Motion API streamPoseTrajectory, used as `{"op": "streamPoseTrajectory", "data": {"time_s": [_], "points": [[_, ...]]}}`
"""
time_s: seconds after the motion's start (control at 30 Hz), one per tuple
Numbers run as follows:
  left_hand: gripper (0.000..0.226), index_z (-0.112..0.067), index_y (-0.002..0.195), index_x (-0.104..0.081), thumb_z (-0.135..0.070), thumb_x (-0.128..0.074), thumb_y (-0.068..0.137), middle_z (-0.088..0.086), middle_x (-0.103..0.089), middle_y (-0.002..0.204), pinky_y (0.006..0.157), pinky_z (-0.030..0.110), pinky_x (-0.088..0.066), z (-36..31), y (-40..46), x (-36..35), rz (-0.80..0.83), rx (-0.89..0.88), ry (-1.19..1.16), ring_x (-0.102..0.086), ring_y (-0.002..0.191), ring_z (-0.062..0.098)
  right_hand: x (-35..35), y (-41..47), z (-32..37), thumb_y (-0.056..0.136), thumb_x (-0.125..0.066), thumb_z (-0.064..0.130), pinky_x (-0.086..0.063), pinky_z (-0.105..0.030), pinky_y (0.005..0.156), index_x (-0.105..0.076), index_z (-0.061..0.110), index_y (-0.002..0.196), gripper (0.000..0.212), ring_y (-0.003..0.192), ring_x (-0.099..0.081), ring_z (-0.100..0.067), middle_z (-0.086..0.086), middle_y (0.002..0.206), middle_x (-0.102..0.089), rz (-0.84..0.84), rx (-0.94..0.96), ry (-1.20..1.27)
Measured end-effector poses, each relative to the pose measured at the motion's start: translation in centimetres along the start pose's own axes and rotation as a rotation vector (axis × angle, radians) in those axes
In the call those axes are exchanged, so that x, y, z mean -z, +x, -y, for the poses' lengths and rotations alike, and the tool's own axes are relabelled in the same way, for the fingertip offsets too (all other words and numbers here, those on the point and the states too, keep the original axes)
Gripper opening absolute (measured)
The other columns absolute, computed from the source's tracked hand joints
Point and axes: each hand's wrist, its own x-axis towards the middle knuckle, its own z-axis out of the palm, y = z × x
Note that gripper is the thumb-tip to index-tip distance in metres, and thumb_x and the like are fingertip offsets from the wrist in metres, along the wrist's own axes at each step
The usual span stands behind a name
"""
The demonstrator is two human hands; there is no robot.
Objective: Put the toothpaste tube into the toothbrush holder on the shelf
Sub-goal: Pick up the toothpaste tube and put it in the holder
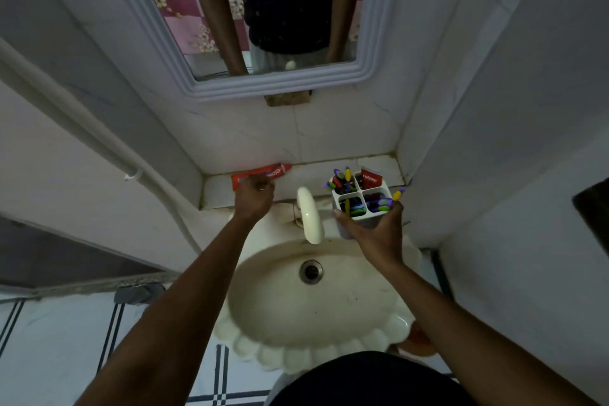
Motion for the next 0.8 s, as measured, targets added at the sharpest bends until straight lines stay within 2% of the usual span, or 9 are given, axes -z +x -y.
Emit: {"op": "streamPoseTrajectory", "data": {"time_s": [0.1,0.2,0.3,0.4,0.53,0.6,0.67,0.7,0.8], "points": [[0.043,-0.012,0.134,-0.07,-0.037,-0.063,0.099,0.013,-0.074,0.132,0.102,0.042,-0.054,1.8,2.2,-0.1,0.027,-0.041,0.212,-0.068,0.122,0.037,-0.4,-0.1,0.0,0.056,-0.105,0.066,-0.059,-0.018,0.093,-0.045,0.03,0.141,0.111,0.118,-0.069,0.003,0.013,0.135,-0.068,-0.015,-0.016,0.003],[0.058,-0.014,0.155,-0.051,-0.033,-0.064,0.102,0.012,-0.057,0.155,0.108,0.055,-0.047,2.5,4.1,0.1,0.053,-0.126,0.495,-0.054,0.139,0.042,-0.6,0.0,0.0,0.057,-0.106,0.061,-0.057,-0.009,0.084,-0.044,0.027,0.14,0.109,0.119,-0.069,0.0,0.009,0.135,-0.067,0.006,-0.033,-0.009],[0.065,-0.019,0.164,-0.035,-0.04,-0.056,0.106,0.015,-0.048,0.16,0.114,0.054,-0.039,2.6,5.7,0.2,0.159,-0.121,0.702,-0.044,0.145,0.043,-1.0,0.3,0.1,0.059,-0.107,0.057,-0.057,-0.007,0.082,-0.042,0.028,0.141,0.108,0.119,-0.067,0.004,0.008,0.138,-0.065,0.013,-0.026,-0.026],[0.064,-0.019,0.162,-0.036,-0.038,-0.057,0.104,0.015,-0.046,0.157,0.114,0.053,-0.037,3.1,7.0,0.3,0.215,-0.106,0.83,-0.042,0.143,0.041,-1.5,0.7,0.2,0.056,-0.105,0.063,-0.057,-0.01,0.085,-0.041,0.03,0.141,0.112,0.119,-0.066,0.004,0.01,0.14,-0.062,0.01,-0.027,-0.023],[0.059,-0.014,0.143,-0.055,-0.048,-0.068,0.097,0.016,-0.05,0.143,0.111,0.053,-0.038,2.7,6.8,0.1,0.159,-0.072,0.885,-0.045,0.136,0.04,-1.4,0.8,0.3,0.052,-0.103,0.069,-0.059,-0.021,0.095,-0.04,0.029,0.143,0.118,0.122,-0.065,0.002,0.009,0.14,-0.06,0.007,-0.022,-0.021],[0.052,-0.011,0.134,-0.059,-0.044,-0.07,0.095,0.017,-0.059,0.134,0.108,0.052,-0.041,2.3,6.7,0.1,0.102,-0.07,0.87,-0.051,0.13,0.04,-1.5,0.9,0.3,0.054,-0.105,0.064,-0.06,-0.015,0.086,-0.04,0.025,0.145,0.119,0.122,-0.065,0.0,0.005,0.141,-0.058,0.02,-0.031,-0.023],[0.034,-0.013,0.124,-0.064,-0.033,-0.069,0.096,0.014,-0.07,0.12,0.099,0.047,-0.048,1.5,6.0,0.5,0.047,-0.089,0.742,-0.064,0.118,0.039,-1.5,1.1,0.2,0.057,-0.107,0.056,-0.057,-0.006,0.076,-0.039,0.021,0.147,0.118,0.119,-0.064,0.0,0.003,0.142,-0.056,0.031,-0.031,-0.032],[0.029,-0.016,0.12,-0.066,-0.031,-0.068,0.096,0.012,-0.074,0.115,0.093,0.043,-0.052,1.1,5.6,0.7,0.026,-0.101,0.656,-0.069,0.111,0.037,-1.5,1.2,0.1,0.057,-0.107,0.058,-0.057,-0.006,0.076,-0.039,0.022,0.147,0.119,0.12,-0.066,-0.002,0.002,0.142,-0.056,0.033,-0.031,-0.037],[0.023,-0.021,0.114,-0.073,-0.033,-0.069,0.096,0.002,-0.077,0.103,0.08,0.036,-0.055,-0.6,3.7,1.7,-0.048,-0.184,0.497,-0.072,0.097,0.03,-1.5,1.3,0.2,0.045,-0.101,0.079,-0.062,-0.022,0.094,-0.037,0.029,0.145,0.129,0.128,-0.068,-0.014,0.001,0.146,-0.056,0.043,-0.038,-0.038]]}}
